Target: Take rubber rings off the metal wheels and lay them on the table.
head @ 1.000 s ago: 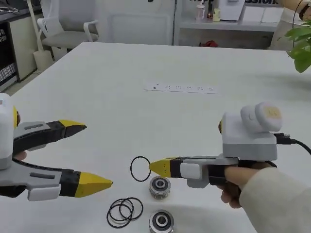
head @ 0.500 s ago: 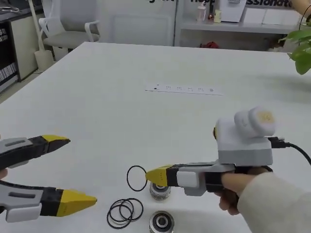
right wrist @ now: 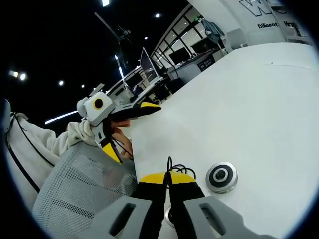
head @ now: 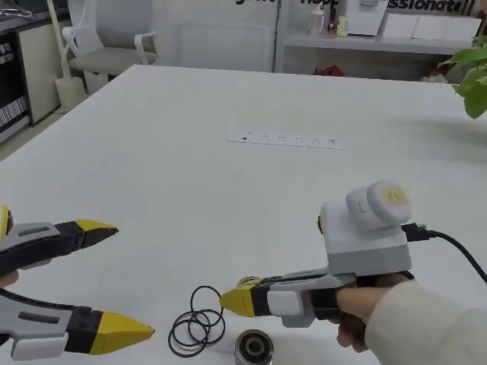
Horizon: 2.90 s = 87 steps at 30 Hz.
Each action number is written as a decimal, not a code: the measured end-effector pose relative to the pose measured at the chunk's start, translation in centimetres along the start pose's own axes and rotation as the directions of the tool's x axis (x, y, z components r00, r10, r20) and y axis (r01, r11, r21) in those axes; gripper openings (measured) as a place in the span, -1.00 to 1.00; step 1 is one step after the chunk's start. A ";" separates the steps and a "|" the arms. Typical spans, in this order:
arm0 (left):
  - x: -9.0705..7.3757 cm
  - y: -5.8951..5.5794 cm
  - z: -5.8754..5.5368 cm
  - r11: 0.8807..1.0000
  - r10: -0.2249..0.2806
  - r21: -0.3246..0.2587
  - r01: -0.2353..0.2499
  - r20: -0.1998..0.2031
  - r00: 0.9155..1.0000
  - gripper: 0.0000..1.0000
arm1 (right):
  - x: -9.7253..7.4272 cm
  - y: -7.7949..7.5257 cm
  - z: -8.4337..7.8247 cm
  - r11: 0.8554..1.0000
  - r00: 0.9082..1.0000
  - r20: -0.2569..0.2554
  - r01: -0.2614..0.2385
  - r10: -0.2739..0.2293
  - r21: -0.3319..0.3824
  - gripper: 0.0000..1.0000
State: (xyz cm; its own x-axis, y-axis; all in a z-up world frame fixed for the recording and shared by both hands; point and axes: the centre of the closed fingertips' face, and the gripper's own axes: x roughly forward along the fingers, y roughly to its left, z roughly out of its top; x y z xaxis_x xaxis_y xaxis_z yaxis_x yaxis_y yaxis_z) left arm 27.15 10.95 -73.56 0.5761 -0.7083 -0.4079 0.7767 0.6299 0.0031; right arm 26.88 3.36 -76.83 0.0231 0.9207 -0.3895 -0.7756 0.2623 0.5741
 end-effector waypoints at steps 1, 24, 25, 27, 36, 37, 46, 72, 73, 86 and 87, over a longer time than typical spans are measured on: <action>0.0 0.0 0.0 1.000 0.000 0.000 0.000 -0.001 1.000 0.80 | 0.1 -0.1 -0.2 1.000 1.000 -0.008 0.004 -0.004 0.001 -1.00; -0.2 0.2 0.1 1.000 0.011 -0.014 -0.011 0.012 1.000 0.75 | 0.1 -2.2 -1.7 0.995 0.992 -0.067 0.102 -0.102 -0.013 -1.00; -0.3 0.3 0.2 1.000 0.013 -0.015 -0.013 0.014 1.000 0.75 | 0.1 -2.2 -1.7 0.995 0.992 -0.066 0.103 -0.103 -0.010 -0.99; -0.3 0.3 0.2 1.000 0.016 -0.017 -0.015 0.018 1.000 0.74 | 0.1 -2.4 -1.8 0.994 0.991 -0.071 0.112 -0.112 -0.011 -0.98; -0.4 0.5 0.3 1.000 0.018 -0.026 -0.017 0.026 0.999 0.74 | -0.3 -2.8 -1.6 0.993 0.990 -0.068 0.122 -0.122 -0.008 -0.95; -0.4 0.5 0.3 1.000 0.018 -0.025 -0.018 0.026 0.999 0.74 | -0.3 -2.9 -1.6 0.993 0.990 -0.065 0.121 -0.121 -0.005 -0.95; -0.4 0.5 0.3 1.000 0.019 -0.025 -0.018 0.026 0.999 0.74 | -1.1 -3.0 -0.4 0.992 0.992 -0.019 0.127 -0.127 0.001 -0.94; -0.3 -0.5 0.9 1.000 0.008 -0.010 -0.007 0.027 1.000 0.76 | -4.8 -1.2 5.8 0.962 0.973 0.172 0.184 -0.151 -0.201 -0.57; -0.3 -0.5 0.9 1.000 0.007 -0.010 -0.007 0.027 1.000 0.77 | -5.1 -1.2 6.0 0.959 0.970 0.183 0.195 -0.158 -0.205 -0.54; -0.6 -1.0 2.9 1.000 -0.017 0.002 0.017 0.076 0.997 0.91 | -8.1 -0.1 9.6 0.920 0.943 0.281 0.261 -0.179 -0.292 -0.17; -0.7 -1.1 3.2 1.000 -0.018 0.004 0.018 0.080 0.997 0.92 | -8.4 0.1 9.9 0.917 0.941 0.287 0.264 -0.178 -0.298 -0.14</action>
State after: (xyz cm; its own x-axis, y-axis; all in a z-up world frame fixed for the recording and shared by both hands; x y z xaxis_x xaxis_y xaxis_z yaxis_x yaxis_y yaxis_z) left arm 26.75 9.74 -70.38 0.5803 -0.7428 -0.3339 0.7879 0.6157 -0.0002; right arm 32.82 -1.50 -66.35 0.3408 0.9028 -0.2625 -0.8933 0.3980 0.2090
